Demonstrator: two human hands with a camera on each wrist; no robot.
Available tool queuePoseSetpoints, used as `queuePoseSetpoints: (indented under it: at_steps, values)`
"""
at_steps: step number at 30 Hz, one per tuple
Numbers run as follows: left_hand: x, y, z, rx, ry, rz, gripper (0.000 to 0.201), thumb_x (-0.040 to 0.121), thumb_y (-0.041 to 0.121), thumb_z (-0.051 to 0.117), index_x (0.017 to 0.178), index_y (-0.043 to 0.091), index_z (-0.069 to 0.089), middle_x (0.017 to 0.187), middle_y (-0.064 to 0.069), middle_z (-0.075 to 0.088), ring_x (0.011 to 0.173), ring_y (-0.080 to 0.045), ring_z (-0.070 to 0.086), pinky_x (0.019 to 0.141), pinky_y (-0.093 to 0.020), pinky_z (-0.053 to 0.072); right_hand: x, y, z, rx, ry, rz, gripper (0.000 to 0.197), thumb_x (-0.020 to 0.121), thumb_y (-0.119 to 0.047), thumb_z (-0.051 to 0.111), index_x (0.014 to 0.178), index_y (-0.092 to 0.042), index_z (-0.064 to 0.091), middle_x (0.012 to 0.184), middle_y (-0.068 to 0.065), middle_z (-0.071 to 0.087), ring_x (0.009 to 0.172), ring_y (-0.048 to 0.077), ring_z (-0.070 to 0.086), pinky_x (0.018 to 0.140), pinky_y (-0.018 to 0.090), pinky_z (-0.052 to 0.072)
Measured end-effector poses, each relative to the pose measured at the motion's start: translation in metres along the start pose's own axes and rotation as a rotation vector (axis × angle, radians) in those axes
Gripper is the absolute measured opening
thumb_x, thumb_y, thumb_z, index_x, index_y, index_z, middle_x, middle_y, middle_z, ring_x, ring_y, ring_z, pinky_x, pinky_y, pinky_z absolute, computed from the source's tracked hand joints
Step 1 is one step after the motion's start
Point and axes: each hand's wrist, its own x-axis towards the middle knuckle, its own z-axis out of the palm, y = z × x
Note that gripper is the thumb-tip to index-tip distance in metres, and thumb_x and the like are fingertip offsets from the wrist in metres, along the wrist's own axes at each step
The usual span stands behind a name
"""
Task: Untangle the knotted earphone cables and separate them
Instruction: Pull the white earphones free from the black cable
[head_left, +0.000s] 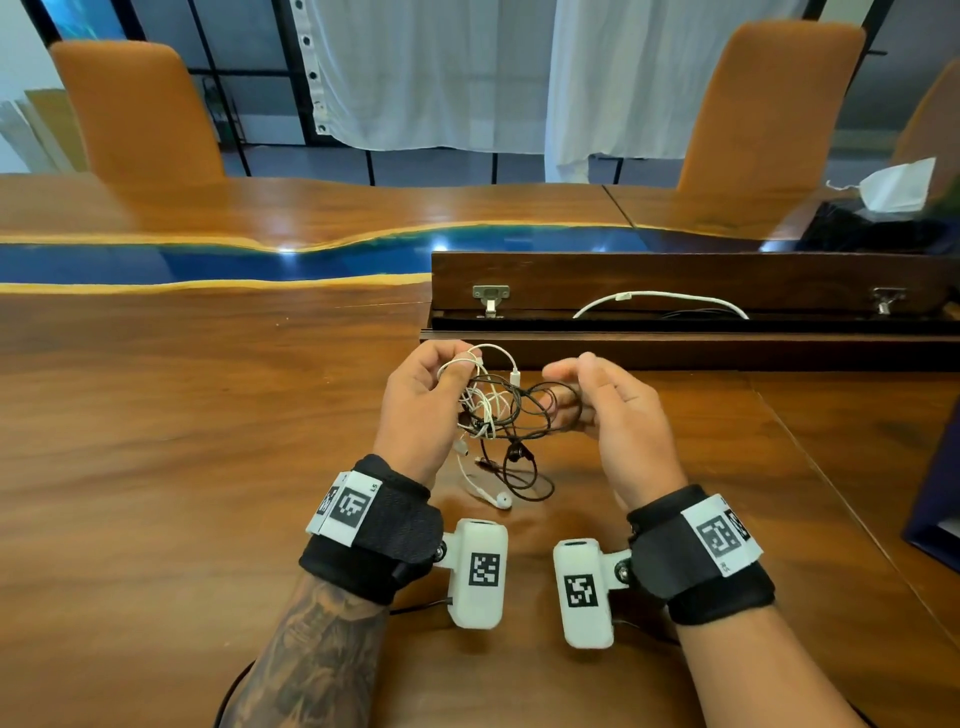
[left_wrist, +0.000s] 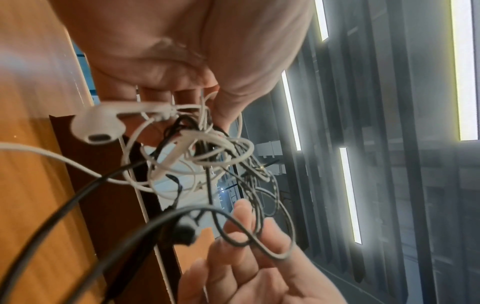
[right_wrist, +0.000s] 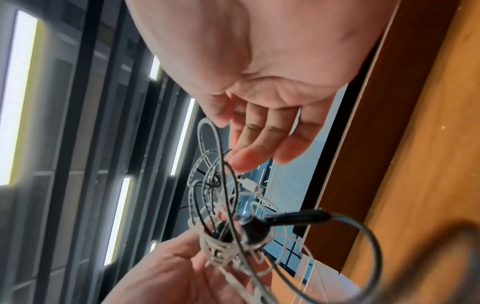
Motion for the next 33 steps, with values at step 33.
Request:
queuePoseSetpoints:
  at_steps: [33]
  values:
    - [-0.008,0.000,0.009,0.273,-0.141,0.097,0.051,0.088,0.006,0.067,0.132,0.029,0.054,0.124,0.007,0.058,0.108,-0.004,0.058,0.085,-0.020,0.050,-0.001,0.003,0.004,-0.006,-0.058,-0.141,0.010,0.096,0.000,0.061,0.093,-0.010,0.062,0.069,0.008,0.066,0.061,0.010,0.060,0.056,0.019,0.050]
